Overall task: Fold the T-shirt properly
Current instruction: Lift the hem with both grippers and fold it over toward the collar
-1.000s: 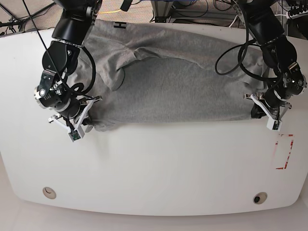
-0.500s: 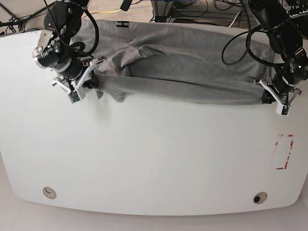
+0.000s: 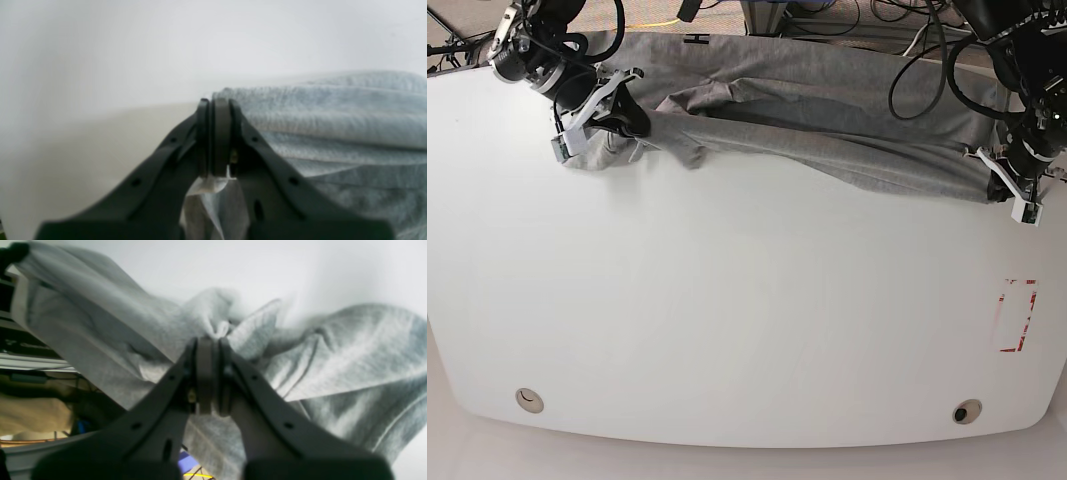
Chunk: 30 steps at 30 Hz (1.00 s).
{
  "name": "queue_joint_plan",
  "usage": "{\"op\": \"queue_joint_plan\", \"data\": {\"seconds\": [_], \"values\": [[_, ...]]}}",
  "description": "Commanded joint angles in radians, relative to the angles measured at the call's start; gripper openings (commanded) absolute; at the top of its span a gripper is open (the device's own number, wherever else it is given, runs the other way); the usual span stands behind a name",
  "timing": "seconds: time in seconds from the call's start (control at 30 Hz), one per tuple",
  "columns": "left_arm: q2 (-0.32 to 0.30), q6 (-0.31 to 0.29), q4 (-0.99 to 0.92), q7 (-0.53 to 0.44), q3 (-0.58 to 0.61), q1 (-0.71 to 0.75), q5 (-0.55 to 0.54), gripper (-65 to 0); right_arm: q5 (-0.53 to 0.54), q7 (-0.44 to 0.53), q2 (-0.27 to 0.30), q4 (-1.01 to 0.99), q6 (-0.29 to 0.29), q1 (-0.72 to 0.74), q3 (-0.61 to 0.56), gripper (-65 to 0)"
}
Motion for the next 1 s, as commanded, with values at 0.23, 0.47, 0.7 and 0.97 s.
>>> {"op": "queue_joint_plan", "data": {"seconds": [0.23,0.47,0.7,0.97], "values": [[-0.019,0.002,0.103,-0.025,-0.031,0.052,-0.010,-64.7,-0.010,0.026,0.009,-0.026,0.002,-0.038,0.000,-65.0],[-0.019,0.002,0.095,-0.025,-0.028,0.049,-0.004,-64.4,-0.173,0.032,0.014,-0.150,0.002,0.024,-0.017,-47.1],[-0.021,0.002,0.093,-0.025,0.009,0.051,-0.002,-55.1,-0.294,0.043,0.011,-0.185,0.002,0.051,-0.028,-12.2],[-0.021,0.002,0.095,-0.025,0.009,0.057,0.000,-41.1,-0.371,0.087,0.011,-0.256,0.002,0.051,-0.030,-23.1]]}}
